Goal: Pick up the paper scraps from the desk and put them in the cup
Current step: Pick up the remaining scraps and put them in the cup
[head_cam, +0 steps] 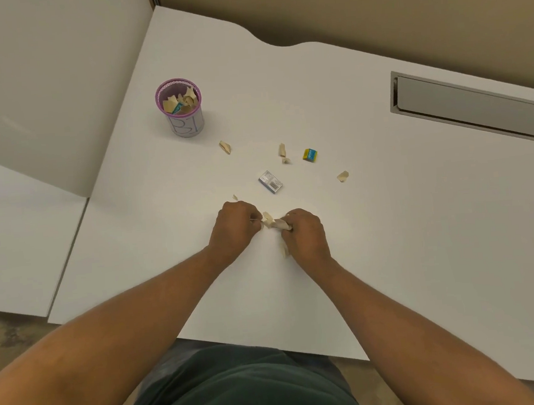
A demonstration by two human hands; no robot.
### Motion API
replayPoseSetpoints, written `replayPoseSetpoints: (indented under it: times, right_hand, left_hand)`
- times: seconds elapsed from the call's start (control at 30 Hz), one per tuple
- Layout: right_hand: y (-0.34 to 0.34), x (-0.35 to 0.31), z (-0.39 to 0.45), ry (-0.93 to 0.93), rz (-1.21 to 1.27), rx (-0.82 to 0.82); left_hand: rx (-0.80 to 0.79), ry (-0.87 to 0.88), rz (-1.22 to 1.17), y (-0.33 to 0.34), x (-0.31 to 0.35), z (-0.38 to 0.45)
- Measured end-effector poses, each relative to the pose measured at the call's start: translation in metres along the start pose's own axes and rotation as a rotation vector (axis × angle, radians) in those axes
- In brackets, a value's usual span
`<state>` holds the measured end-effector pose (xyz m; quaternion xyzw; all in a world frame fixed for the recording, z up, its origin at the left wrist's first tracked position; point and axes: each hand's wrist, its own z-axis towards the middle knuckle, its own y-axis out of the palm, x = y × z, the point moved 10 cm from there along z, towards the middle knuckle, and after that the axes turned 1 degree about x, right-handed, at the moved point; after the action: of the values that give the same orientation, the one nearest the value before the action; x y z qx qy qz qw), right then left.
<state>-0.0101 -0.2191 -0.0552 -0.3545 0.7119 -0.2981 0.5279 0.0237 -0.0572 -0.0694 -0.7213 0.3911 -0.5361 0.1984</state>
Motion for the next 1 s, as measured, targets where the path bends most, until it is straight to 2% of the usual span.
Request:
replayPoseSetpoints:
  times: [0.13,0.23,0.3,0.4,0.5,0.63,0.8,1.0]
  right_hand:
    - [0.002,0.008,0.002,0.065,0.002,0.003]
    - [0.004,0.009,0.002,0.061,0.024,0.005]
    - [0.004,0.008,0.001,0.061,0.02,0.005]
    - [0.003,0.009,0.0,0.082,0.056,0.018]
    - [0.005,0.007,0.0,0.076,0.023,0.001]
    - [0.004,0.007,0.0,0.086,0.032,0.001]
    - [0.005,0.008,0.0,0.091,-0.002,-0.023]
    - [0.004,0.011,-0.002,0.122,0.017,-0.02]
  left_hand:
    - [0.132,-0.126,-0.197,-0.047,-0.016,0.008]
    - [0.275,-0.124,-0.281,-0.11,-0.012,0.025]
    - [0.398,-0.097,-0.256,-0.162,-0.004,0.043]
    - [0.517,-0.033,-0.066,-0.225,0.011,0.076]
    - [0.465,0.006,0.139,-0.245,0.021,0.113]
    - [0.299,0.018,0.368,-0.23,0.021,0.148]
    - [0.209,0.008,0.412,-0.22,0.017,0.156]
    - [0.206,0.104,0.409,-0.25,0.039,0.14]
